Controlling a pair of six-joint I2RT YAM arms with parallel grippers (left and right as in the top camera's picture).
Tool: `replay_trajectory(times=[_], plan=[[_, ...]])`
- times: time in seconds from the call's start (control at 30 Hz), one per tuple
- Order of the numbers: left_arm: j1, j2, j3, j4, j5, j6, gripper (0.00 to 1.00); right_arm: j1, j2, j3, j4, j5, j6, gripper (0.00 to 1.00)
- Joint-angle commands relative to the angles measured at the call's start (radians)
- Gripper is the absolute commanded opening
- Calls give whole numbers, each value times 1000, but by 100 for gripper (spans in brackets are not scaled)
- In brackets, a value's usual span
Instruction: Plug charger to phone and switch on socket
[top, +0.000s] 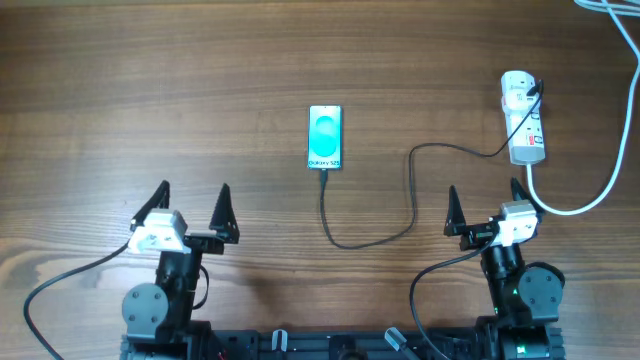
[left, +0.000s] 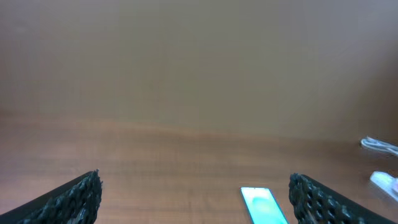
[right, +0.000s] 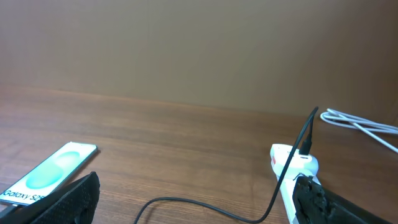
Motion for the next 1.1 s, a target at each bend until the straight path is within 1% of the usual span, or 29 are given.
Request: replay_trajectory(times=[0.0,0.17,0.33,0.43,0.53,0.6,0.73,0.93,1.07], plan=[[24,-14,-47,75,-10,19,100,-4,-12,-2,1,16,-8,100],[25,-14,-66,115,-13,20,100,-4,-12,-2,1,16,-8,100],[39,-14,-122,225,-14,19,100,-4,-12,-2,1,16,-8,100],[41,-14,-127,225,-16,20,100,-4,-12,-2,1,16,-8,100],[41,-14,-127,178,-50,20,100,-4,-12,-2,1,16,-8,100],[44,-14,-127,101,-79,19,100,-4,-12,-2,1,16,-8,100],[65,-14,-127,-29,-83,21,100,-4,-12,-2,1,16,-8,100],[72,-14,-127,-38,-63,98,100,-4,-12,-2,1,16,-8,100],[72,-14,-127,-39,-59,102,100,-4,-12,-2,1,16,-8,100]])
